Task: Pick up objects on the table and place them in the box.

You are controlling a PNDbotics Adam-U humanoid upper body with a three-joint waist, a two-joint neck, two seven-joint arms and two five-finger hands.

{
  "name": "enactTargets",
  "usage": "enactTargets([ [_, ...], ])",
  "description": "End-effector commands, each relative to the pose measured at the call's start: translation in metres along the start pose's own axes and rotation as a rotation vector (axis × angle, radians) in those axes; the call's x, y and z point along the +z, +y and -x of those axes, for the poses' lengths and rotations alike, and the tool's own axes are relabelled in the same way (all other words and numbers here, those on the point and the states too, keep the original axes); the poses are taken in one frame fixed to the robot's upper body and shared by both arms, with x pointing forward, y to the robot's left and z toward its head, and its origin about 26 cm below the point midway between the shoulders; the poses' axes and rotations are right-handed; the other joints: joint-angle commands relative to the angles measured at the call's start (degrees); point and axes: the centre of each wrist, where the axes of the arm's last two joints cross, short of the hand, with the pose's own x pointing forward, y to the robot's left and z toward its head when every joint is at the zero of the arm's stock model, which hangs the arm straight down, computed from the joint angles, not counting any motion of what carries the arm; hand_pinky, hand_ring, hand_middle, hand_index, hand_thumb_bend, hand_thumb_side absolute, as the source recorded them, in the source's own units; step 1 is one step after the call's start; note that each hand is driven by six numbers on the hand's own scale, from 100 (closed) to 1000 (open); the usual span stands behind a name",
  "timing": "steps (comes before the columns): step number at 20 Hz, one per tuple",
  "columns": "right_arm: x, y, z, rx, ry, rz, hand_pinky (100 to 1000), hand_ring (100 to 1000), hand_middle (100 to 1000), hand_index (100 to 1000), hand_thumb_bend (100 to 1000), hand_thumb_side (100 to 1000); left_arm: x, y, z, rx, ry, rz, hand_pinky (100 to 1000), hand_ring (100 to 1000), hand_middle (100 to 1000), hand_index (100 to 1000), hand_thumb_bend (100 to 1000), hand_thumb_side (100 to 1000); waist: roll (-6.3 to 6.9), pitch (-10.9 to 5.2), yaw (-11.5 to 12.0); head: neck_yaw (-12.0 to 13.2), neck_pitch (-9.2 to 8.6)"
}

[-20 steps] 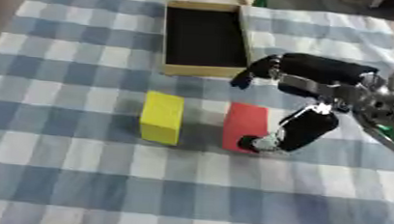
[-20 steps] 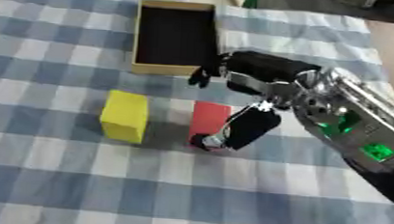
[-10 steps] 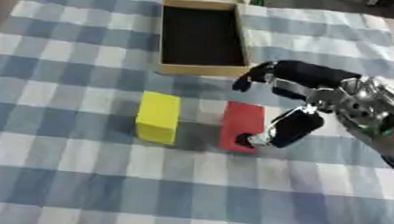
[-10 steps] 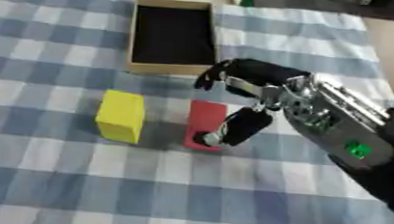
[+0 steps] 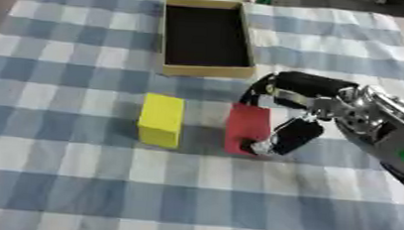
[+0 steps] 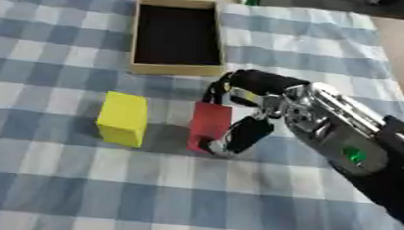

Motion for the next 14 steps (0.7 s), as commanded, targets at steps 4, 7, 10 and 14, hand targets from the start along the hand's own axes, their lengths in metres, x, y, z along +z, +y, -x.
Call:
enactTargets([
  [4, 0.006, -0.011, -0.002, -0.009, -0.017, 0.079, 779, 750, 499, 665, 303, 437, -0.005, 0.001, -0.005, 0.001, -0.024, 0.01, 653, 676, 655, 895, 130, 912, 0.43, -1.01, -0.1, 0.0, -0.21],
  [7, 0.009, -0.014, -0.003, -0.05, -0.021, 0.139, 764, 728, 474, 634, 244, 439, -0.006, 0.001, -0.005, 0.001, -0.023, 0.01, 653, 676, 655, 895, 130, 912, 0.43, -1.02, -0.1, 0.0, -0.17],
  [10, 0.014, -0.019, -0.007, -0.074, -0.03, 0.194, 743, 691, 448, 602, 179, 427, -0.006, 0.001, -0.005, 0.001, -0.024, 0.012, 653, 676, 655, 895, 128, 910, 0.42, -1.06, -0.3, 0.1, -0.24],
  [14, 0.023, -0.027, -0.011, -0.091, -0.05, 0.248, 738, 685, 441, 599, 150, 419, -0.006, 0.002, -0.005, -0.001, -0.025, 0.016, 653, 676, 656, 895, 126, 909, 0.43, -1.13, -0.4, 0.2, -0.31],
])
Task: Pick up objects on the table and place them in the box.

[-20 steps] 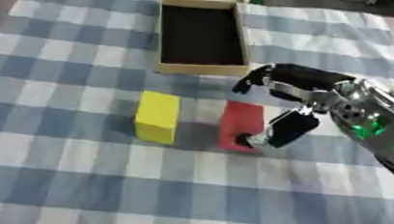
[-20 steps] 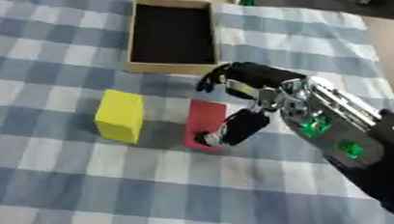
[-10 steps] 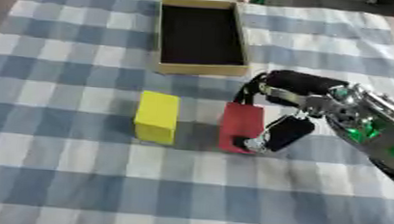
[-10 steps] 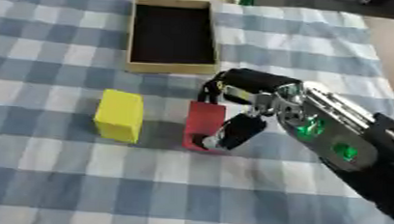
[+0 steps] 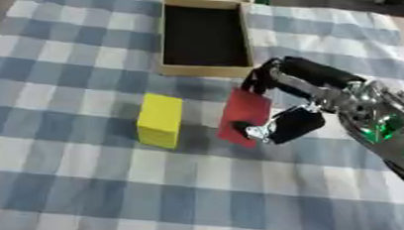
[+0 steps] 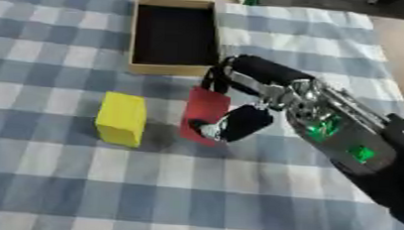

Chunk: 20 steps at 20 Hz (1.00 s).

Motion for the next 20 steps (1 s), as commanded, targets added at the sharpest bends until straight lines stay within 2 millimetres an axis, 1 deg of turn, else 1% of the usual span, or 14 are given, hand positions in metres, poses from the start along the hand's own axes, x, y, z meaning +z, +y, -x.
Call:
enactTargets([
  [1, 0.012, -0.019, -0.007, 0.007, -0.027, 0.069, 738, 685, 441, 599, 148, 420, -0.006, 0.002, -0.005, 0.001, -0.029, 0.008, 653, 676, 656, 895, 126, 909, 0.42, -1.15, -0.1, 0.2, -0.32],
  [2, 0.014, -0.023, -0.011, 0.006, -0.039, 0.08, 740, 686, 441, 601, 115, 478, -0.007, 0.002, -0.005, 0.001, -0.029, 0.008, 652, 676, 656, 895, 126, 909, 0.41, -1.17, -0.1, 0.2, -0.34],
  [3, 0.017, -0.029, -0.015, 0.013, -0.054, 0.095, 741, 686, 441, 602, 139, 426, -0.007, 0.002, -0.005, 0.0, -0.03, 0.009, 652, 676, 656, 895, 127, 910, 0.4, -1.19, -0.2, 0.3, -0.36],
  [7, 0.027, -0.055, -0.03, 0.032, -0.097, 0.155, 749, 692, 444, 608, 124, 416, -0.007, 0.002, -0.005, -0.002, -0.03, 0.012, 653, 676, 656, 895, 127, 910, 0.39, -1.39, -0.4, 0.3, -0.27],
  [10, 0.027, -0.073, -0.034, 0.047, -0.092, 0.205, 750, 692, 441, 606, 100, 383, -0.007, 0.003, -0.005, -0.003, -0.031, 0.014, 653, 676, 657, 895, 127, 910, 0.43, -1.53, -0.4, 0.2, -0.27],
  [12, 0.022, -0.084, -0.032, 0.047, -0.074, 0.234, 749, 691, 438, 603, 100, 367, -0.007, 0.003, -0.005, -0.004, -0.03, 0.017, 653, 676, 657, 895, 127, 910, 0.43, -1.66, -0.3, 0.1, -0.24],
  [15, 0.01, -0.098, -0.026, 0.044, -0.052, 0.27, 749, 691, 437, 602, 100, 349, -0.007, 0.003, -0.005, -0.002, -0.03, 0.021, 652, 676, 657, 895, 126, 910, 0.39, -1.79, -0.1, 0.0, -0.25],
  [20, -0.021, -0.116, -0.01, 0.048, -0.006, 0.286, 751, 695, 443, 605, 100, 342, -0.006, 0.002, -0.005, 0.0, -0.028, 0.028, 652, 675, 657, 895, 124, 911, 0.2, -1.85, 0.2, -0.4, -0.19],
])
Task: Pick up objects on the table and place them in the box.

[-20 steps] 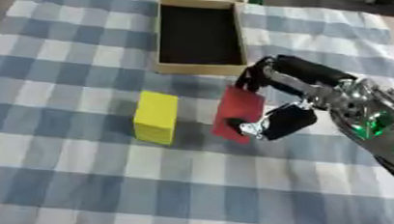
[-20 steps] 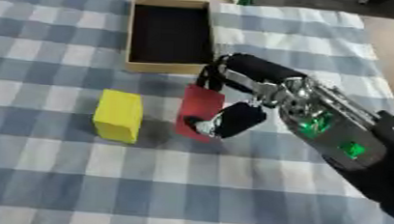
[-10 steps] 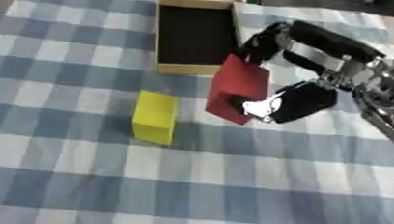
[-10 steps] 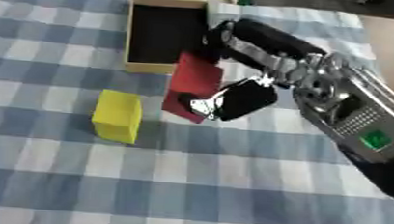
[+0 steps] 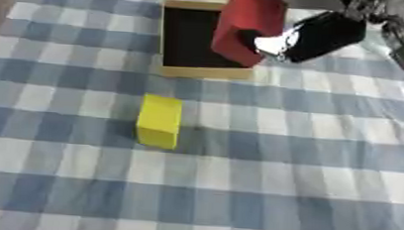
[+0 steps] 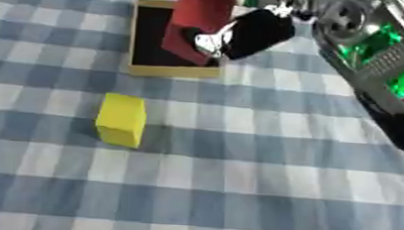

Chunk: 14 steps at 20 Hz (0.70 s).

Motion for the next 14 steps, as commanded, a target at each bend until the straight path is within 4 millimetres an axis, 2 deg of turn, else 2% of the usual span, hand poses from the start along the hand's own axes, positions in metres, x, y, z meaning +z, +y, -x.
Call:
enactTargets([
  [1, -0.018, -0.01, 0.014, 0.02, 0.039, 0.022, 751, 696, 444, 605, 100, 343, -0.007, 0.002, -0.005, 0.002, -0.031, 0.019, 652, 675, 657, 895, 124, 911, 0.26, -1.43, 0.2, -0.4, -0.2],
  [6, -0.056, -0.011, 0.031, 0.014, 0.074, 0.042, 750, 695, 442, 605, 100, 348, -0.007, 0.0, -0.006, 0.01, -0.032, 0.025, 652, 674, 657, 895, 124, 911, 0.31, -1.18, 0.9, -1.1, -0.49],
  [14, -0.098, 0.004, 0.05, 0.069, 0.129, 0.053, 752, 701, 455, 613, 100, 343, -0.008, -0.003, -0.007, 0.024, -0.035, 0.033, 651, 674, 657, 895, 120, 913, 0.07, -0.4, 2.2, -2.7, -1.39],
])
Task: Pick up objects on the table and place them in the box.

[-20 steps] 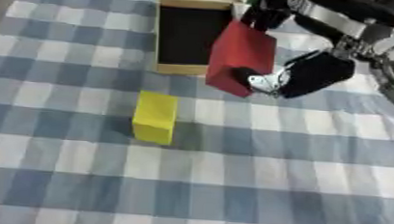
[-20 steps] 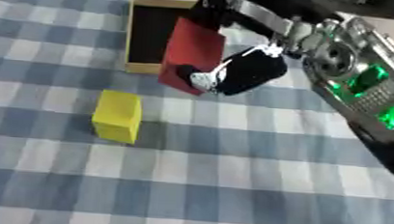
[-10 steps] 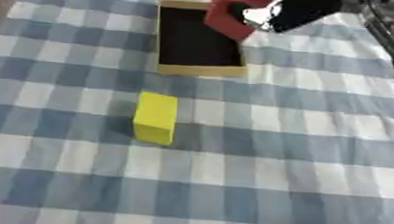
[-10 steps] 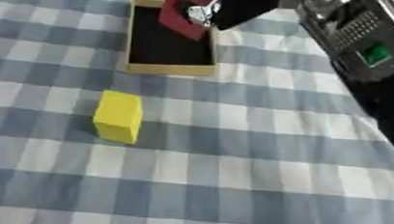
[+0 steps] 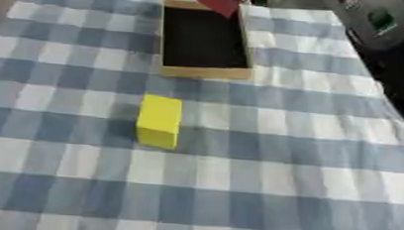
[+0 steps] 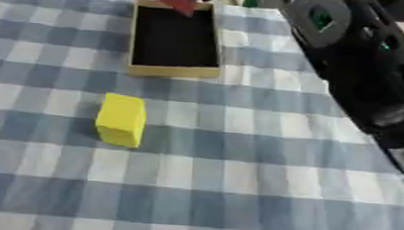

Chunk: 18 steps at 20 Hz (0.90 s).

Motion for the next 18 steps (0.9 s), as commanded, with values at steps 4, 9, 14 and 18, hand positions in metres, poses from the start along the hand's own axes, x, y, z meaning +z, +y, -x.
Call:
enactTargets([
  [4, -0.019, 0.01, 0.017, 0.062, 0.051, -0.001, 752, 705, 463, 617, 100, 341, -0.008, 0.0, -0.006, 0.011, -0.034, 0.015, 650, 673, 657, 895, 118, 914, 0.14, -0.65, 0.6, -1.0, -1.14],
  [9, -0.023, 0.028, 0.031, 0.078, 0.069, -0.061, 753, 707, 468, 619, 100, 347, -0.008, 0.0, -0.006, 0.012, -0.032, 0.012, 650, 672, 657, 895, 118, 914, 0.0, -0.43, 0.9, -0.9, -1.2],
  [14, -0.026, 0.04, 0.034, 0.088, 0.07, -0.091, 761, 723, 484, 636, 100, 345, -0.007, -0.001, -0.006, 0.014, -0.029, 0.012, 651, 671, 658, 896, 116, 914, 0.04, -0.34, 1.0, -1.0, -1.13],
  [18, -0.028, 0.042, 0.034, 0.102, 0.071, -0.088, 783, 780, 552, 692, 133, 351, -0.007, -0.001, -0.006, 0.015, -0.029, 0.013, 651, 671, 658, 896, 115, 913, 0.0, -0.35, 1.1, -1.0, -1.07],
])
